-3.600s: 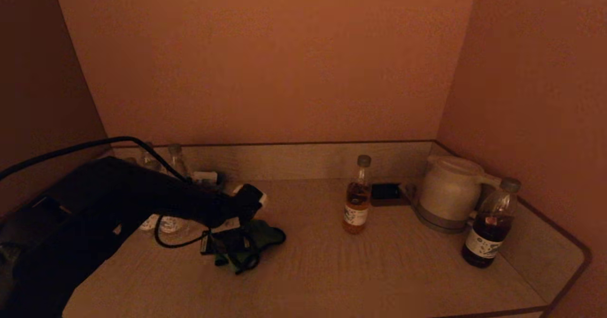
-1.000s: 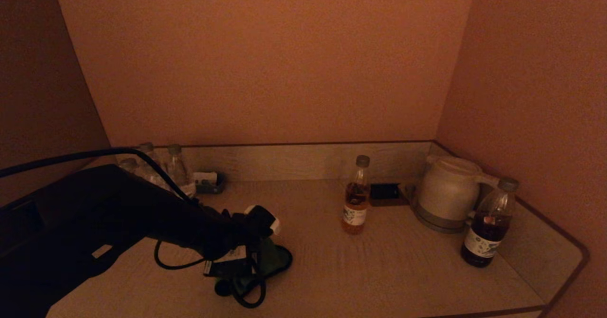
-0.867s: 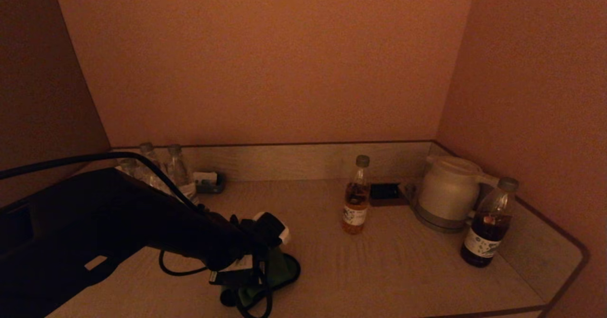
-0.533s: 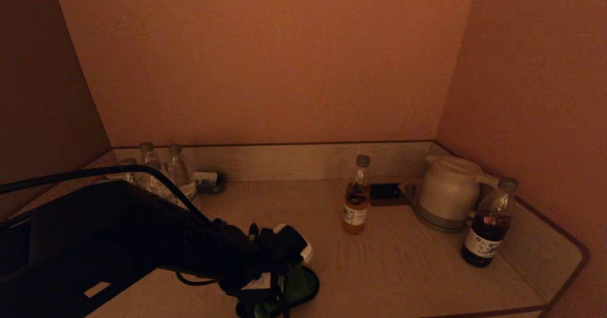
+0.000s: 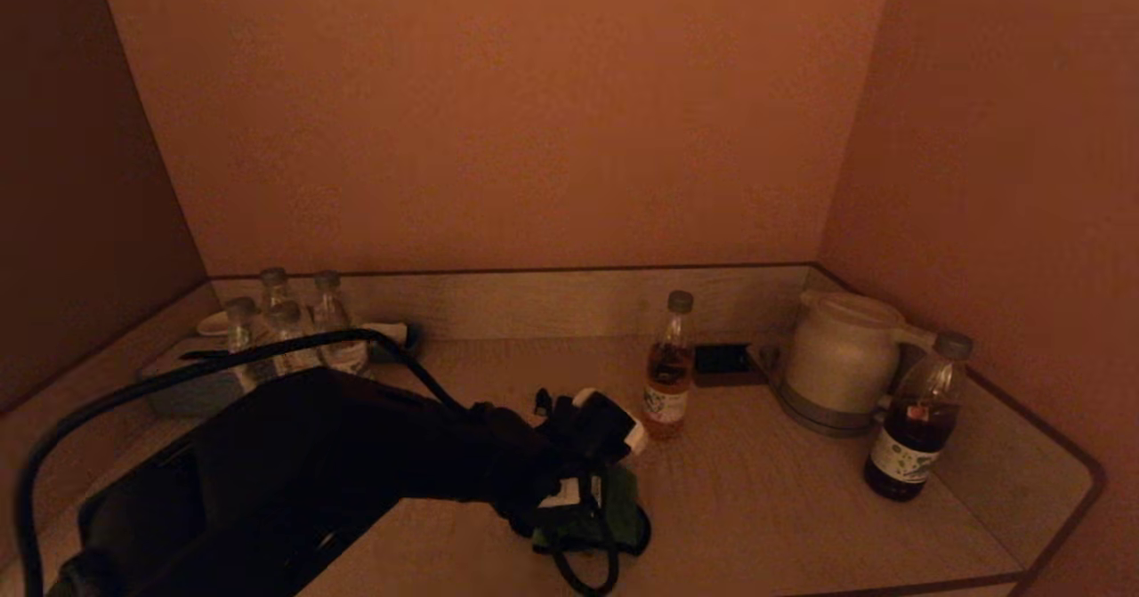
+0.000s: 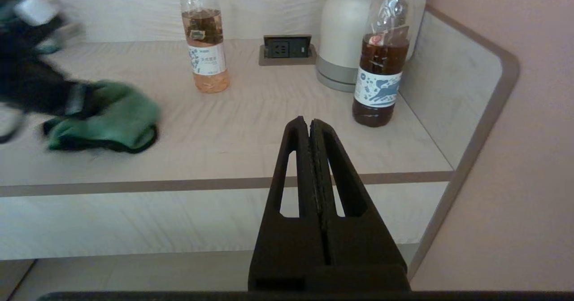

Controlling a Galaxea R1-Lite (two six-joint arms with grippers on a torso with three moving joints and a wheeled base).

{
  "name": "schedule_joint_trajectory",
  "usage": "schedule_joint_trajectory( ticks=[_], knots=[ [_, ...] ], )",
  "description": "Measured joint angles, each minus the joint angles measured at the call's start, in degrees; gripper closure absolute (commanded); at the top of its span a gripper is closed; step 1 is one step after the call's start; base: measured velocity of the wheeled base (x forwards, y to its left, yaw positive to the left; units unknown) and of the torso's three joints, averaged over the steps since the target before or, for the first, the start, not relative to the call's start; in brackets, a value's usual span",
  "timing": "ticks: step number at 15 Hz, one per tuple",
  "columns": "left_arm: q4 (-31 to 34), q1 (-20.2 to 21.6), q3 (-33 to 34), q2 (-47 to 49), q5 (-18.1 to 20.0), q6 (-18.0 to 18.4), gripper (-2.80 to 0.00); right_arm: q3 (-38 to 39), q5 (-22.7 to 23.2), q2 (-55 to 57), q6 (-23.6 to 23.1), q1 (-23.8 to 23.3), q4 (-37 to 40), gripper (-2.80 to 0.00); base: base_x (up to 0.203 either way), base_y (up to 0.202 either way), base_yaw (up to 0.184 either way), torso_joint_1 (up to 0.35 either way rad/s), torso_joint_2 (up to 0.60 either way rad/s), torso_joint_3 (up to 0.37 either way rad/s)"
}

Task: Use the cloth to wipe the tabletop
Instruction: Sweep the stains on the table

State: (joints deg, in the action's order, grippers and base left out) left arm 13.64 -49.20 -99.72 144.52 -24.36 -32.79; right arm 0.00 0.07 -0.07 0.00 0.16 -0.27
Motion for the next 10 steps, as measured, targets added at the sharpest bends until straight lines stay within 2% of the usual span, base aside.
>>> schedule_joint_trajectory(
  ticks=[4,7,10],
  knots=[
    [0.6,3.5,-10.5,6.4,-1.0,3.0,0.00,0.0,0.0,0.0,0.0,0.0,0.0,0.00,0.000,0.000,0.000,0.000,0.00,0.000],
    [0.4,8.3,-11.9,8.6,-4.1,3.7,0.00,0.0,0.0,0.0,0.0,0.0,0.0,0.00,0.000,0.000,0.000,0.000,0.00,0.000],
    [0.8,11.6,-11.3,8.8,-5.4,3.0,0.00,0.0,0.0,0.0,0.0,0.0,0.0,0.00,0.000,0.000,0.000,0.000,0.00,0.000]
  ],
)
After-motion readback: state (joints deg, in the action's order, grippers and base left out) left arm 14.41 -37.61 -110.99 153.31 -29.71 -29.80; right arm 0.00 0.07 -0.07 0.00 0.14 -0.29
